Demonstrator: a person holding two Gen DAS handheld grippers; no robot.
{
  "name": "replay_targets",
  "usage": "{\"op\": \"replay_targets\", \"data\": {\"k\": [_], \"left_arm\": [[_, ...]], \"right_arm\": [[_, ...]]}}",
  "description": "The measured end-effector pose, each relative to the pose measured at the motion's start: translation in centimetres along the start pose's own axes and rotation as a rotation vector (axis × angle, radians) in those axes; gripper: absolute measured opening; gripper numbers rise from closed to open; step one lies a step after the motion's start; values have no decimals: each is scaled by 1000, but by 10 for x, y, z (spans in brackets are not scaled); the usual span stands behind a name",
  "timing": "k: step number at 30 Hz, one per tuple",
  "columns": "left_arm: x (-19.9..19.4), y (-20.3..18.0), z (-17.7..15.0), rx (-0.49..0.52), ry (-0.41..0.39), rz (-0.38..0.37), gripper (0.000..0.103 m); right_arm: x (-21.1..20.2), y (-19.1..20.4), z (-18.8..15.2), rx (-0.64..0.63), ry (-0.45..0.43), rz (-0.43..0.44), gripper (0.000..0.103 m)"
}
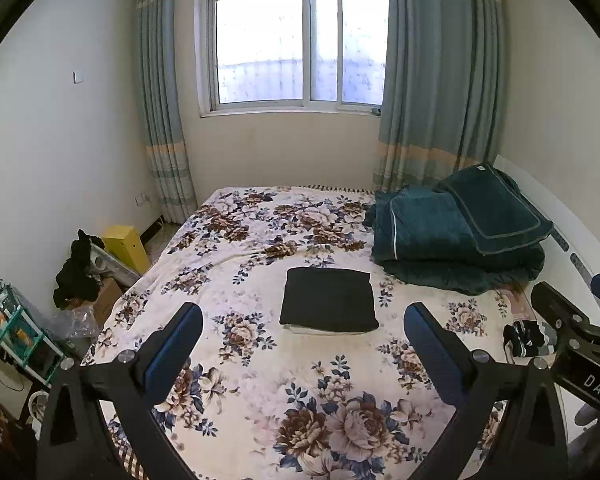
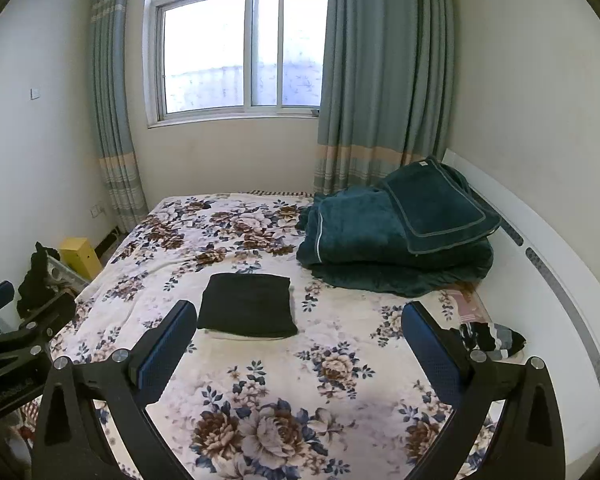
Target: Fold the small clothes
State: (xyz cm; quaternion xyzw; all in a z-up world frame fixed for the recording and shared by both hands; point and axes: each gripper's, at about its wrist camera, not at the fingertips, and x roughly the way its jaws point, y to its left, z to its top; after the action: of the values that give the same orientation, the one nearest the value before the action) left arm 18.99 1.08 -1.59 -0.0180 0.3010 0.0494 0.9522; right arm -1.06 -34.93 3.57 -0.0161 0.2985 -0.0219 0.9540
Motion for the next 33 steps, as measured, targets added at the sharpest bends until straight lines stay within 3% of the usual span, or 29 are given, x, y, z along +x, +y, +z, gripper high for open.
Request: {"op": "replay_targets", "data": {"k": [33], "left_arm": [[-18,-10,10,4,-44,26,103]], "right_arm": [[-4,0,4,-4,-19,21,103]]}}
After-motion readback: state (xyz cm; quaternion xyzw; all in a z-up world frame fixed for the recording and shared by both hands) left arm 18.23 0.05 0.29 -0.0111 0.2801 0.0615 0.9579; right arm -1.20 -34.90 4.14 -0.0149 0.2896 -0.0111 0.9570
